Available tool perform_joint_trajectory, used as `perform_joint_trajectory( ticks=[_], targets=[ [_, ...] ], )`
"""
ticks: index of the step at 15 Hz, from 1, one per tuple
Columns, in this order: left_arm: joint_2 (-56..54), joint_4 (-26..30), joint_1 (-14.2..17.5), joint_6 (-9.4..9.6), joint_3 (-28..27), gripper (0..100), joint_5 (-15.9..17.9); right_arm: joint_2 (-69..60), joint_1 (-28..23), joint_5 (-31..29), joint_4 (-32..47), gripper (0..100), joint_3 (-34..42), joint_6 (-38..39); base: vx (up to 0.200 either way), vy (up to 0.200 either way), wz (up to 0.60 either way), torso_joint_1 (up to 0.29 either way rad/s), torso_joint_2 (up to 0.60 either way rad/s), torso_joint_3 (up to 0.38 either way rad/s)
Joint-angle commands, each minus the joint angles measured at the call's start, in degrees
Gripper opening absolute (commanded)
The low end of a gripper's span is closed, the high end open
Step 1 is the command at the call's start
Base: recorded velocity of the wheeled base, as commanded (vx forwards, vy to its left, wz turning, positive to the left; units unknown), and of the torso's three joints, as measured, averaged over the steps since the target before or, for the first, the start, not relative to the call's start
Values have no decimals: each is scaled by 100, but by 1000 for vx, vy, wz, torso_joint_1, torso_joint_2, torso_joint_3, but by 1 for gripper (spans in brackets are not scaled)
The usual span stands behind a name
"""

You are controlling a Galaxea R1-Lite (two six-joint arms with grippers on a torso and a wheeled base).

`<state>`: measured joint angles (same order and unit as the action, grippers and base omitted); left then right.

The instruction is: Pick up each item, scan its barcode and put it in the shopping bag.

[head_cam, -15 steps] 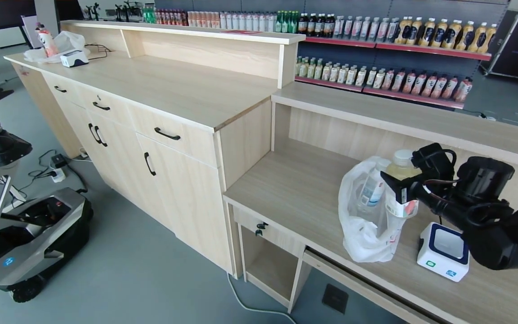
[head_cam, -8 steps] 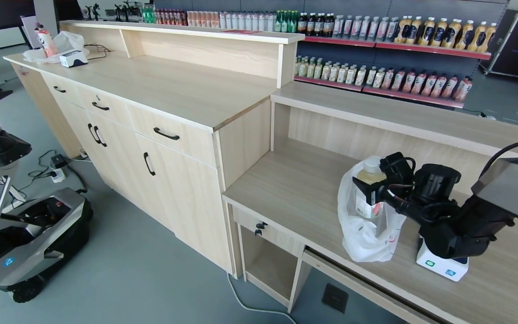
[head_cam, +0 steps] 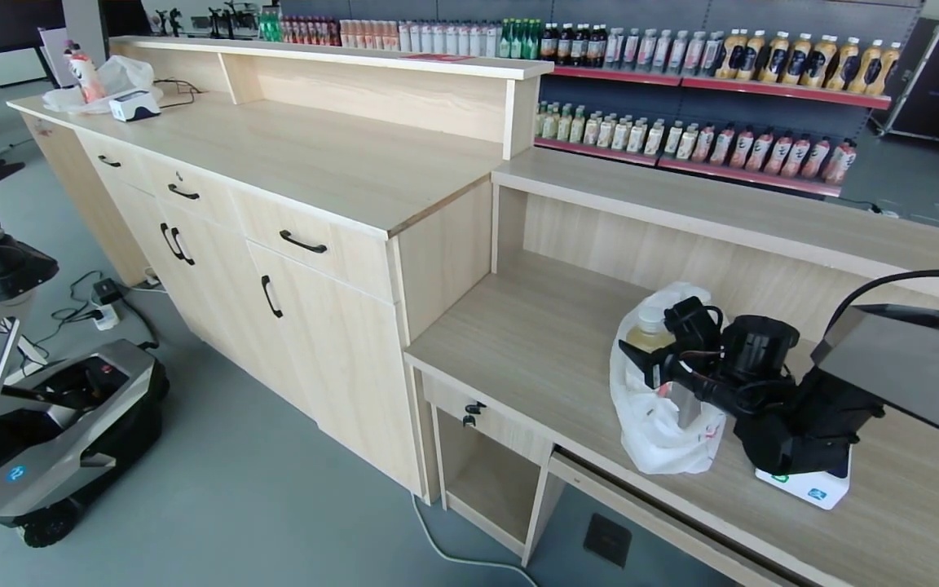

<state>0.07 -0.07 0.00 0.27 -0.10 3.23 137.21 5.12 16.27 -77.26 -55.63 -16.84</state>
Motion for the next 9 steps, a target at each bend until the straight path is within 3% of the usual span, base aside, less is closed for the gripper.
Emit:
perform_joint_trajectory(
  ticks=[1,9],
  targets=[
    [1,-1,0,0,1,100,2,140,-64,-1,-52,0,87,-13,0,0,0,0,0,0],
    [1,-1,0,0,1,100,2,201,-222,-1,-140,0,289,5,0,0,0,0,0,0]
  ],
)
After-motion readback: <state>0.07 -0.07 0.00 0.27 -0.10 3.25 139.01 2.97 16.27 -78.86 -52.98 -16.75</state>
